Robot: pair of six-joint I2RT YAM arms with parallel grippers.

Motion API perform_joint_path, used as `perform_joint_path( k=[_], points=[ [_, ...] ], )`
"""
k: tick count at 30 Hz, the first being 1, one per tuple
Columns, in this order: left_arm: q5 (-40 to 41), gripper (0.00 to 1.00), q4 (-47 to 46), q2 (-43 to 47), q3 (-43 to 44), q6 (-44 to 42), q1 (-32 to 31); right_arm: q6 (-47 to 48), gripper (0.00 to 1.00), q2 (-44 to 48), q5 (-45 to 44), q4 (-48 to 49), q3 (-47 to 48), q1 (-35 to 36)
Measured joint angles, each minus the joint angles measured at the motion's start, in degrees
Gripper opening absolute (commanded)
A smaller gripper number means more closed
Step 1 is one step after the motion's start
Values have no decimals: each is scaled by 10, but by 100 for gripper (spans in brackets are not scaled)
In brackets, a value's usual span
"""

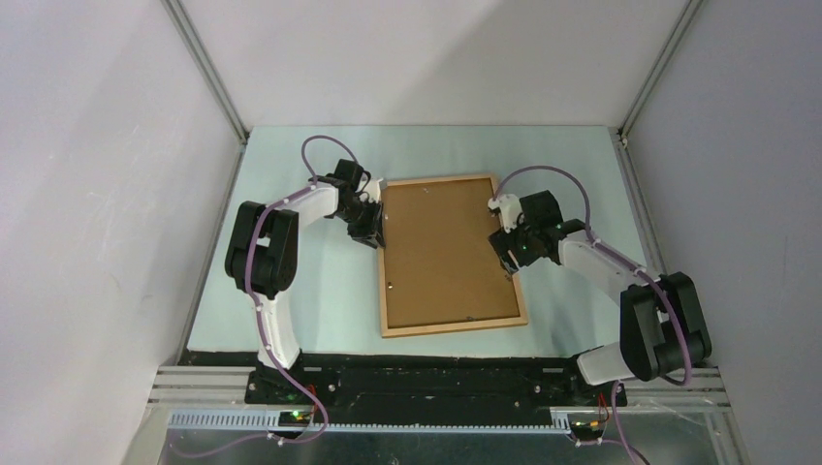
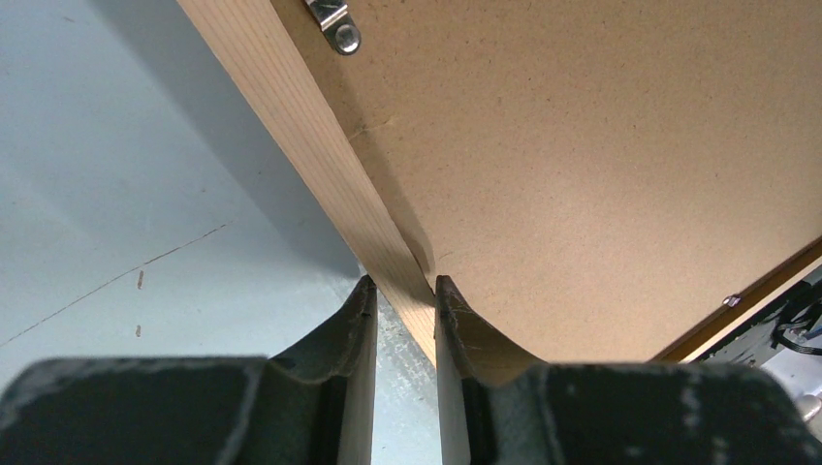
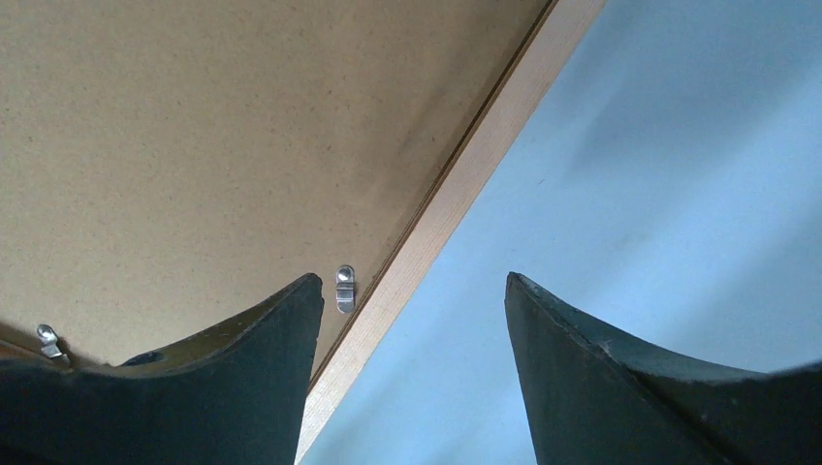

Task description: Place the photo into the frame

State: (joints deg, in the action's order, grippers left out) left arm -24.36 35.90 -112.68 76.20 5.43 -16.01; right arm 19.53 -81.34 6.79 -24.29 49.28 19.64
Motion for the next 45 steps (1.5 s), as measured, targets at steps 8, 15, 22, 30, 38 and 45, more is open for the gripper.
perform_joint_path(
  k=[8,15,22,30,38,45],
  points=[
    [0,0,2,0,1,-5,0,13,72,-20,52,-36,0,-19],
    [0,0,3,-2,4,-5,0,22,64,-42,72,-46,0,-19],
    [0,0,3,-2,4,-5,0,29,58,-65,73,-46,0,-19],
    [0,0,3,-2,4,-5,0,32,49,-72,72,-43,0,-20],
    [0,0,3,-2,4,-5,0,35,39,-72,69,-41,0,-23],
    [0,0,3,-2,4,-5,0,35,36,-72,66,-41,1,-24]
  ],
)
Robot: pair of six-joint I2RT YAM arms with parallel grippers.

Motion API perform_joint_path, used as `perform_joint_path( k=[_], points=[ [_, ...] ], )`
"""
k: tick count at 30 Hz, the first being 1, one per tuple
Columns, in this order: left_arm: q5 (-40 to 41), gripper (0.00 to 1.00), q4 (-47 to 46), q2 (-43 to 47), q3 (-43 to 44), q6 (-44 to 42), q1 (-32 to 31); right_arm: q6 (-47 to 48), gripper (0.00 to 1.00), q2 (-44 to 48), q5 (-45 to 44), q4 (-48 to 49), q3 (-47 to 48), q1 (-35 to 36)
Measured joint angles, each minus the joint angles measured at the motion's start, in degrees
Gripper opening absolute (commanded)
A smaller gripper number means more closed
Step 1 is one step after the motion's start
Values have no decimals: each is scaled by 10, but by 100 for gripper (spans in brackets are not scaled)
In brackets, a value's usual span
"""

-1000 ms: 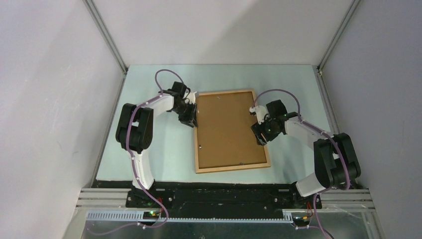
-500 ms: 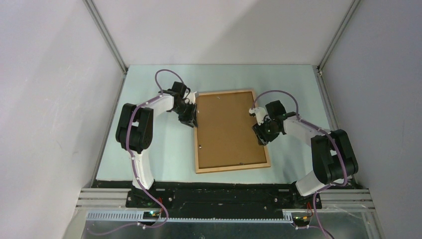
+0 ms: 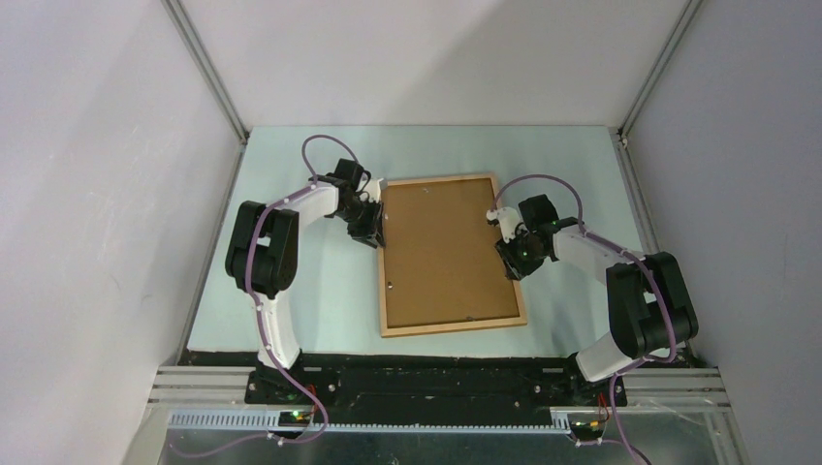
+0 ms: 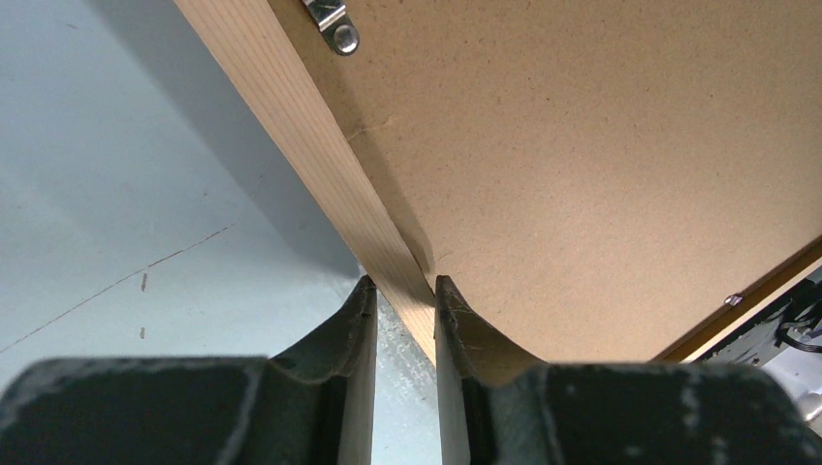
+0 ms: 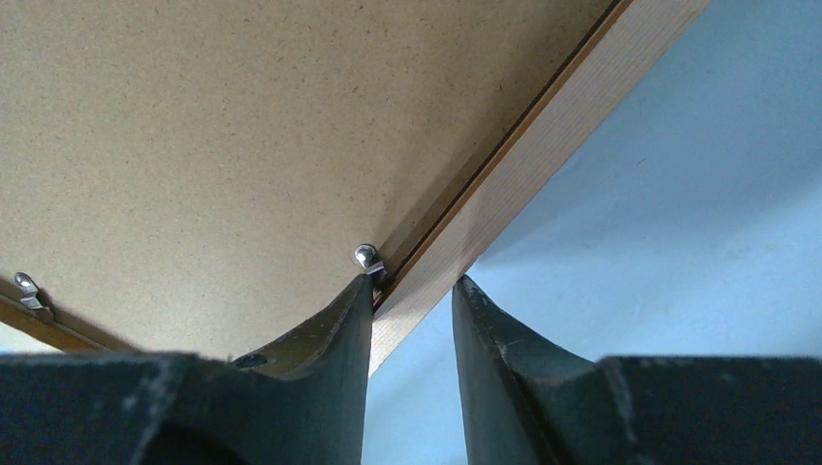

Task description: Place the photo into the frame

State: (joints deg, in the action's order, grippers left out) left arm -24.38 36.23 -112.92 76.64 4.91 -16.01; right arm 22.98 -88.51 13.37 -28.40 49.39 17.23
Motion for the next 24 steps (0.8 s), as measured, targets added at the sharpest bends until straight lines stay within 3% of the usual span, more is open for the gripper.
perform_joint_path(
  k=[9,18,24],
  points=[
    [0,0,0,0,0,0,0,-3,36,0,-2,-1,1,0],
    [0,0,0,0,0,0,0,-3,57,4,8,3,1,-5],
    [0,0,0,0,0,0,0,-5,65,32,21,5,1,-12]
  ],
)
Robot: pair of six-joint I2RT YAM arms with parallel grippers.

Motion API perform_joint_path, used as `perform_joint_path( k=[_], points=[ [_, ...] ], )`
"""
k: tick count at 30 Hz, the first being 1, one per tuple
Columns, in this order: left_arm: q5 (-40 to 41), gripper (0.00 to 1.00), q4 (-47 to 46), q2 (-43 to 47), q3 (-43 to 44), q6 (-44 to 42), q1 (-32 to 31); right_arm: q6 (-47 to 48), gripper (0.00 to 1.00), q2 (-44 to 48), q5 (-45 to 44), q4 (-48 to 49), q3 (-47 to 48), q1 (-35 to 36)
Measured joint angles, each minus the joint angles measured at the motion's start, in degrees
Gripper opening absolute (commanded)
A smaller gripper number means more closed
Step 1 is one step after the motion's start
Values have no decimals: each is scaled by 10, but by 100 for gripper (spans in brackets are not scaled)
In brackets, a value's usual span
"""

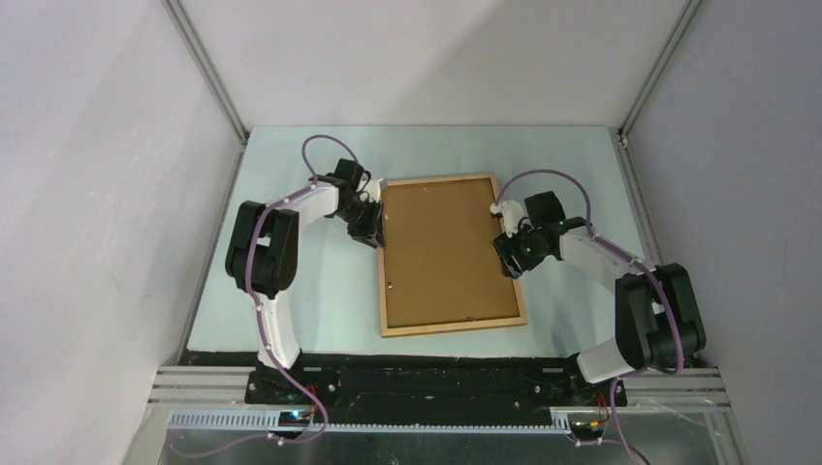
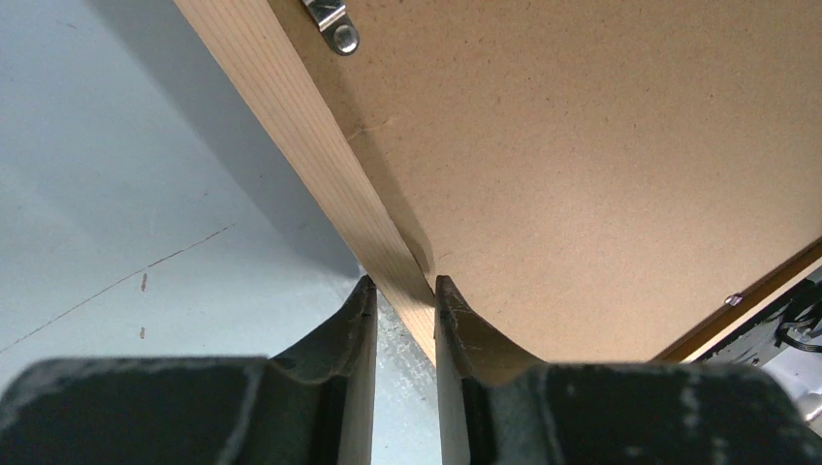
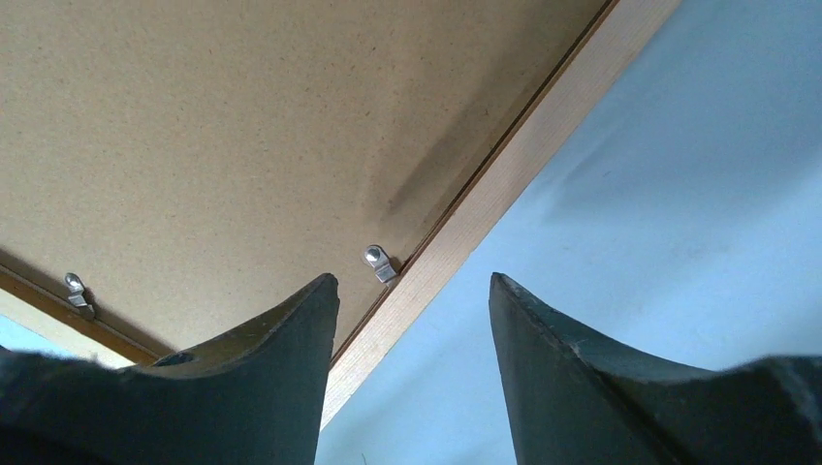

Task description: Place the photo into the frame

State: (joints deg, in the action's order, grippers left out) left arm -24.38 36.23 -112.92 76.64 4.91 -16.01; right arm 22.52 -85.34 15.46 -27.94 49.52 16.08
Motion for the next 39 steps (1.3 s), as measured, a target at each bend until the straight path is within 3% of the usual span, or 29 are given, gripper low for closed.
perform_joint_path(
  k=[12,23,39],
  points=[
    [-3,0,0,0,0,-6,0,-54,68,-10,2,17,71,-36],
    [-25,0,-10,0,-6,-34,-1,-146,66,-133,1,74,177,-68],
    [-37,0,-14,0,-9,-39,-5,-213,64,-266,-15,50,287,-73]
  ],
)
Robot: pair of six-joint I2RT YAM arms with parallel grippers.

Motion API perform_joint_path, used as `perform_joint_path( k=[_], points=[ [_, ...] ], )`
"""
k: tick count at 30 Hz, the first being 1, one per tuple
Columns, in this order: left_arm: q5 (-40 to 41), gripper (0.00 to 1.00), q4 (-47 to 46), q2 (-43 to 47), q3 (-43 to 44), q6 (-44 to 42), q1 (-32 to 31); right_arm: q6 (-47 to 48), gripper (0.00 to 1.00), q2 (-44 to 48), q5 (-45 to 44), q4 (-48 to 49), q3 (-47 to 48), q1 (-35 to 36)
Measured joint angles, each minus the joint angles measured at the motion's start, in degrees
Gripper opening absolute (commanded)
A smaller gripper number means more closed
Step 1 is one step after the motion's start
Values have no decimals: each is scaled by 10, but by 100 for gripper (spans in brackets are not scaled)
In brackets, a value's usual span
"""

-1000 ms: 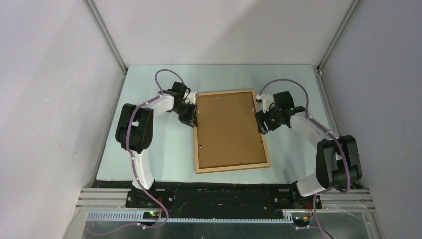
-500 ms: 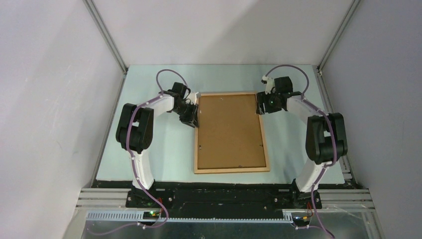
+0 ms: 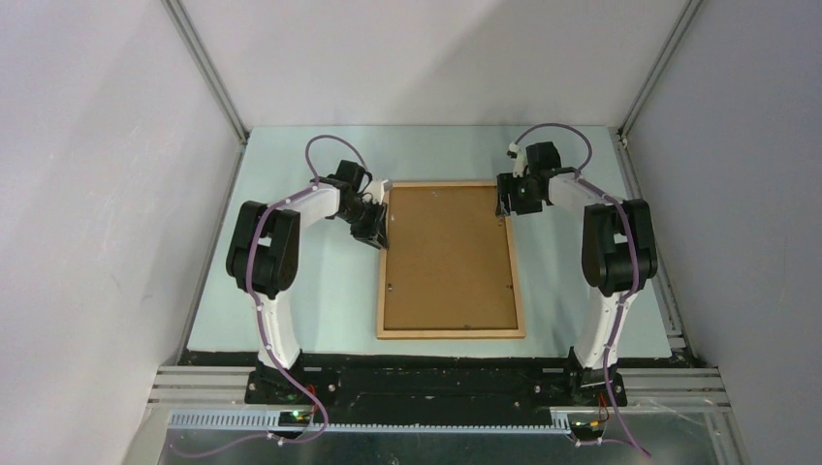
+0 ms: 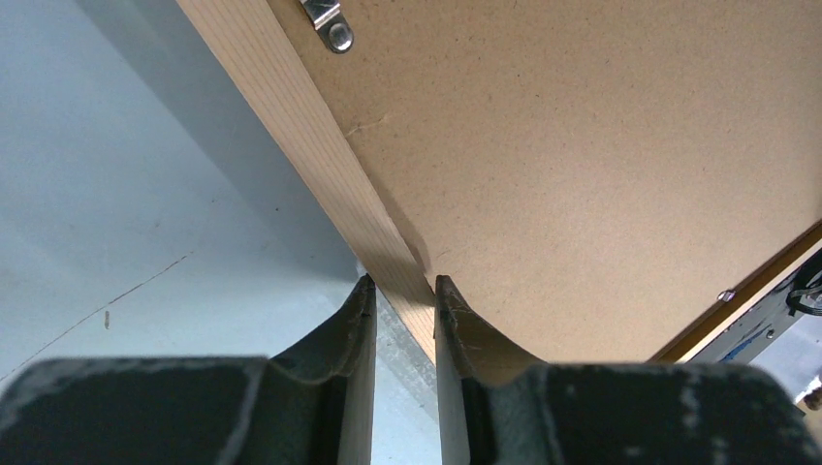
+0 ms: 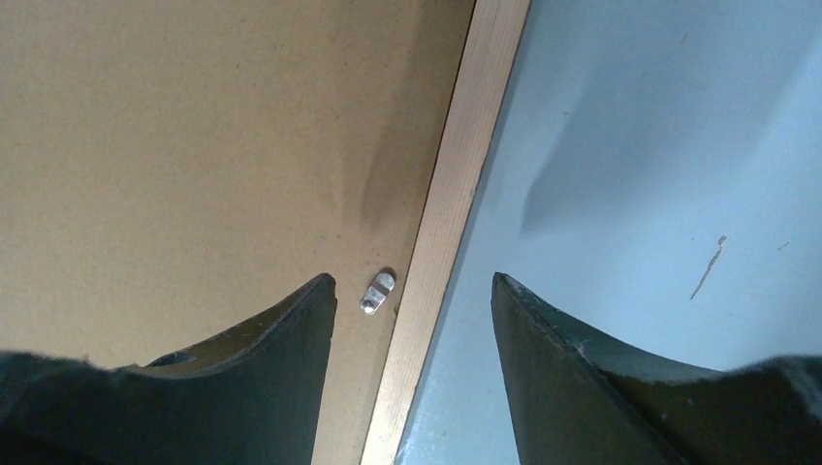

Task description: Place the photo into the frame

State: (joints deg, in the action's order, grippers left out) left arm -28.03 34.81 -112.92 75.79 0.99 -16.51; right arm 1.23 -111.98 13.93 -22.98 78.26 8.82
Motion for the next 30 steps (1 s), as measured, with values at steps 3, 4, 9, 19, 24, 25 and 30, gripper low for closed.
perform_joint_path(
  k=[3,4,9,19,24,25,30],
  points=[
    [-1,0,0,0,0,0,0,-2,63,-16,-7,-15,21,0],
    [-1,0,0,0,0,0,0,-2,62,-22,-10,-21,29,0],
    [-2,0,0,0,0,0,0,-3,60,-44,-15,-44,50,0],
    [-3,0,0,0,0,0,0,-3,56,-54,-19,-65,58,2],
    [-3,0,0,0,0,0,0,-2,53,-54,-18,-66,58,3],
    [-3,0,0,0,0,0,0,-2,52,-54,-18,-66,58,3],
    [-2,0,0,0,0,0,0,5,49,-54,-14,-67,58,3]
  ],
)
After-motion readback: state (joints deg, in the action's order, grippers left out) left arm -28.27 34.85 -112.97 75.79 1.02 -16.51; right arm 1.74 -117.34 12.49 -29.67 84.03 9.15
